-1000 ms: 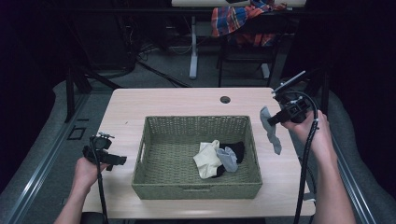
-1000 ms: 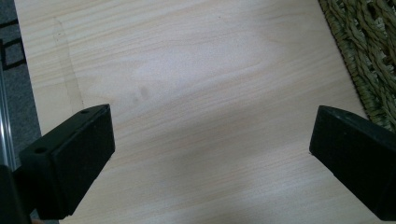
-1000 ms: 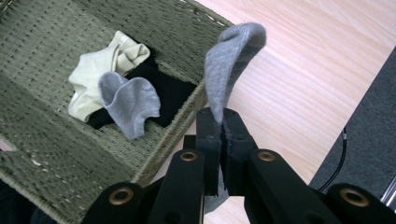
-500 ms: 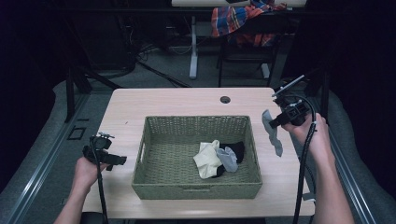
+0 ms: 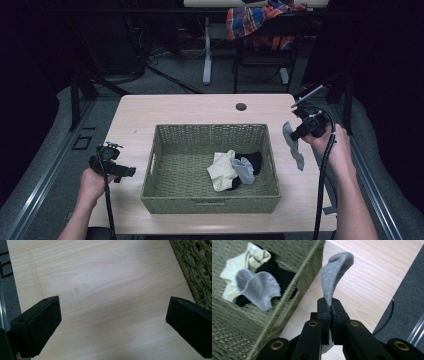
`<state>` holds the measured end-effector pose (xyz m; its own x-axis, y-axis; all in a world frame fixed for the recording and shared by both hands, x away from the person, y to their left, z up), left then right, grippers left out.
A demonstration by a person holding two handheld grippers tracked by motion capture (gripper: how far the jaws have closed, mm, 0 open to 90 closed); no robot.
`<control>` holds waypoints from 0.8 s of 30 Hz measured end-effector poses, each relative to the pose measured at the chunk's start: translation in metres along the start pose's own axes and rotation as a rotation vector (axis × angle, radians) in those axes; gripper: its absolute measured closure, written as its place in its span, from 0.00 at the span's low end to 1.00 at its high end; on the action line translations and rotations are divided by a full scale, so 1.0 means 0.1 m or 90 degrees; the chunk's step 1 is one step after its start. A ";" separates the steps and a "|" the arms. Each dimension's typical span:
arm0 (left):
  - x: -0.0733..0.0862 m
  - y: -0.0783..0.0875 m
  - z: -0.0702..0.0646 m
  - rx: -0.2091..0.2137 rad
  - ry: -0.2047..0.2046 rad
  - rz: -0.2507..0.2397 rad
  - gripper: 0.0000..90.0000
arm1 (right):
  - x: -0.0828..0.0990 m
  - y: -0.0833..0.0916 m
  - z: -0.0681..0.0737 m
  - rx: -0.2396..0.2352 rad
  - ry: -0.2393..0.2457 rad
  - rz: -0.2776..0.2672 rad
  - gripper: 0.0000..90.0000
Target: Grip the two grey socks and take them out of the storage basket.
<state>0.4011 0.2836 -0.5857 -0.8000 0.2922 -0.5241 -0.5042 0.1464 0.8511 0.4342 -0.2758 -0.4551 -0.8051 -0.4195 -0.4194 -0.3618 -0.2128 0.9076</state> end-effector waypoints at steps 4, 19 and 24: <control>0.00 0.00 0.00 0.000 0.000 0.000 0.00 | 0.03 -0.07 -0.04 0.007 -0.006 0.013 0.98; -0.01 0.00 -0.01 0.001 -0.003 -0.003 0.00 | 0.21 -0.60 -0.10 0.025 -0.013 0.079 0.98; 0.00 0.01 0.01 0.001 0.001 -0.004 0.00 | 0.28 -0.81 -0.14 0.025 -0.017 0.099 0.97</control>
Point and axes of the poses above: each handheld gripper's, and its own axes: y roughly backward along the jaws, x roughly out of its underside, z roughly to its left, the point moved 7 cm from there along -y, roughly forward along the jaws, and after that the axes turned 6 degrees about -z, right-handed, at the moved point
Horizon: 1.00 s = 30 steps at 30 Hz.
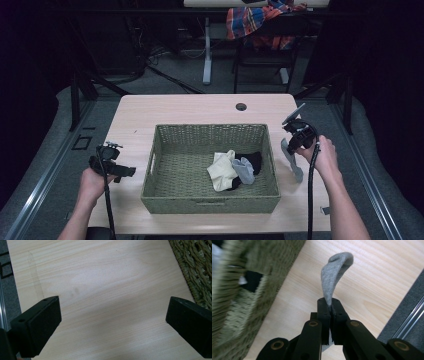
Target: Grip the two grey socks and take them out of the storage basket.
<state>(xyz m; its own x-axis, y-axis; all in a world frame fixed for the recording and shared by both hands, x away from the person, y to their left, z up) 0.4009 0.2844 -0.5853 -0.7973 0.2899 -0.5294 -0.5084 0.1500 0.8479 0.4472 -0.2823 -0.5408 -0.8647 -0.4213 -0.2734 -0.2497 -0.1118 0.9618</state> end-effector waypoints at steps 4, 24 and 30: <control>0.00 0.00 0.00 -0.001 -0.001 -0.002 0.00 | 0.02 -0.11 -0.04 -0.011 -0.008 0.011 0.98; -0.01 0.00 -0.01 0.001 0.000 -0.001 0.00 | -0.02 0.14 -0.02 -0.026 -0.017 -0.042 0.31; 0.00 -0.01 -0.01 0.000 0.001 0.000 0.00 | -0.07 0.48 0.07 -0.027 0.003 -0.085 0.15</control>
Point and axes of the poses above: each handheld gripper's, and its own axes: y roughly backward along the jaws, x roughly out of its underside, z roughly to its left, the point moved 7 cm from there along -y, roughly forward along the jaws, and after that the axes turned 6 degrees about -z, right-handed, at the moved point
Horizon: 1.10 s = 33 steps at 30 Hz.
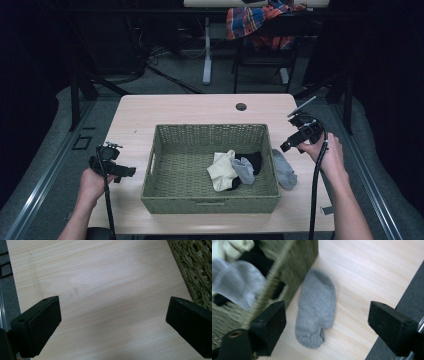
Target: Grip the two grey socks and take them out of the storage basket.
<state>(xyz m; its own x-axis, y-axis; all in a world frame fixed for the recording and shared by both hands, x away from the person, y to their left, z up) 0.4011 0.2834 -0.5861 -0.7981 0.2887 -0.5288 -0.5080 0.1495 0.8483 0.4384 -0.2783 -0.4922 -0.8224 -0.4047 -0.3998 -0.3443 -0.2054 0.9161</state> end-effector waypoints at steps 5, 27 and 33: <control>-0.01 0.00 -0.01 0.001 -0.003 -0.001 0.00 | -0.09 0.14 0.15 -0.008 0.009 -0.037 0.06; -0.01 0.01 -0.01 0.003 -0.004 0.001 0.00 | -0.36 0.23 0.99 -0.073 0.133 -0.078 0.00; -0.01 0.01 0.00 0.001 -0.004 -0.002 0.00 | -0.36 0.08 1.14 -0.090 0.140 -0.060 0.01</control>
Point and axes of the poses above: each handheld gripper's, and its own axes: y roughly backward along the jaws, x roughly out of its underside, z roughly to its left, the point moved 7 cm from there along -y, roughly forward along the jaws, and after that the axes turned 6 degrees about -z, right-handed, at the moved point
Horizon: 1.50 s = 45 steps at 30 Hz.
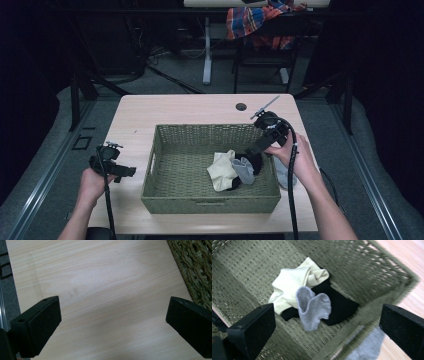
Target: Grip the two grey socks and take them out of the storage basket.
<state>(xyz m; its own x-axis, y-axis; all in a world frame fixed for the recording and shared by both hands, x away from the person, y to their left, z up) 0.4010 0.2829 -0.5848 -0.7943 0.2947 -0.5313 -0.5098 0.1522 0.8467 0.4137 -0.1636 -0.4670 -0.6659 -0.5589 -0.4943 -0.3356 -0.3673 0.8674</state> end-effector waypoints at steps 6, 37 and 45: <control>0.00 0.00 0.00 0.001 0.000 0.001 0.00 | 0.00 -0.18 0.09 -0.015 0.008 0.022 0.02; 0.00 0.01 -0.01 0.003 -0.004 0.001 0.00 | 0.23 -0.90 0.26 -0.024 0.034 0.217 0.72; -0.02 0.00 -0.05 0.011 -0.007 -0.003 0.00 | 0.28 -0.87 0.30 -0.030 0.033 0.224 0.93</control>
<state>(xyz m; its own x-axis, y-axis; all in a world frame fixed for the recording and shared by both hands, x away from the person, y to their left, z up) 0.4011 0.2778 -0.5841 -0.7885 0.3038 -0.5348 -0.5074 0.1702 0.8448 0.4046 -0.1250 -0.5547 -0.7004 -0.6936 -0.1683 -0.0599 -0.1779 0.9822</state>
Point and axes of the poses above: each handheld gripper's, and its own axes: y roughly backward along the jaws, x roughly out of its underside, z roughly to its left, the point moved 7 cm from there along -y, roughly forward along the jaws, and after that the axes turned 6 degrees about -z, right-handed, at the moved point
